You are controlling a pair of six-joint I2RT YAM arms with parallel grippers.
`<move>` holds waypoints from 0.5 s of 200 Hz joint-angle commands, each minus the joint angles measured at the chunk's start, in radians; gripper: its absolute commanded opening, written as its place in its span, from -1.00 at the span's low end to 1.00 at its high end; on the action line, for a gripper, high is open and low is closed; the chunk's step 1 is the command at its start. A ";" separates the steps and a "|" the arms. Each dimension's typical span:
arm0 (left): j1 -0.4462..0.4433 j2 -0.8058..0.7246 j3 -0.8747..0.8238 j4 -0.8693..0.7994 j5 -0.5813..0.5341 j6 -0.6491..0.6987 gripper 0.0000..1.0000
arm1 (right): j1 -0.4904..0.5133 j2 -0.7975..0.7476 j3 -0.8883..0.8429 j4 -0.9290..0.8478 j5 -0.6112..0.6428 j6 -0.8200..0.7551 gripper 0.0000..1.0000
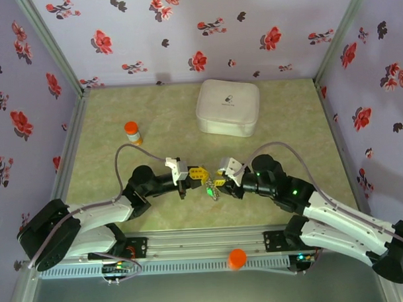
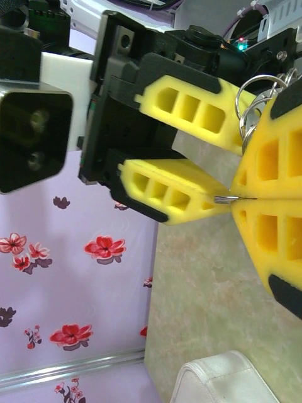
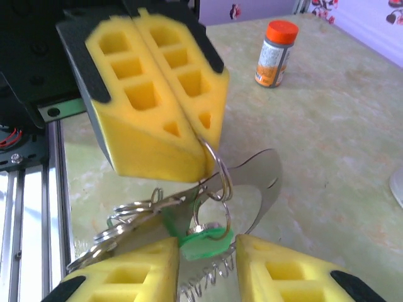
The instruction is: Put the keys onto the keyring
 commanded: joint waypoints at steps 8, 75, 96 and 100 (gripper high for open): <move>0.001 -0.006 -0.003 0.077 0.042 0.021 -1.00 | -0.006 -0.016 0.004 0.027 -0.022 0.020 -0.46; -0.002 -0.027 -0.002 0.077 0.049 0.052 -1.00 | -0.006 0.017 0.027 0.014 -0.047 0.024 -0.75; -0.002 -0.029 -0.005 0.075 0.049 0.051 -1.00 | -0.007 0.021 0.027 0.014 -0.065 0.026 -0.85; -0.003 -0.028 -0.005 0.076 0.051 0.051 -1.00 | -0.006 0.022 0.029 0.013 -0.067 0.026 -0.88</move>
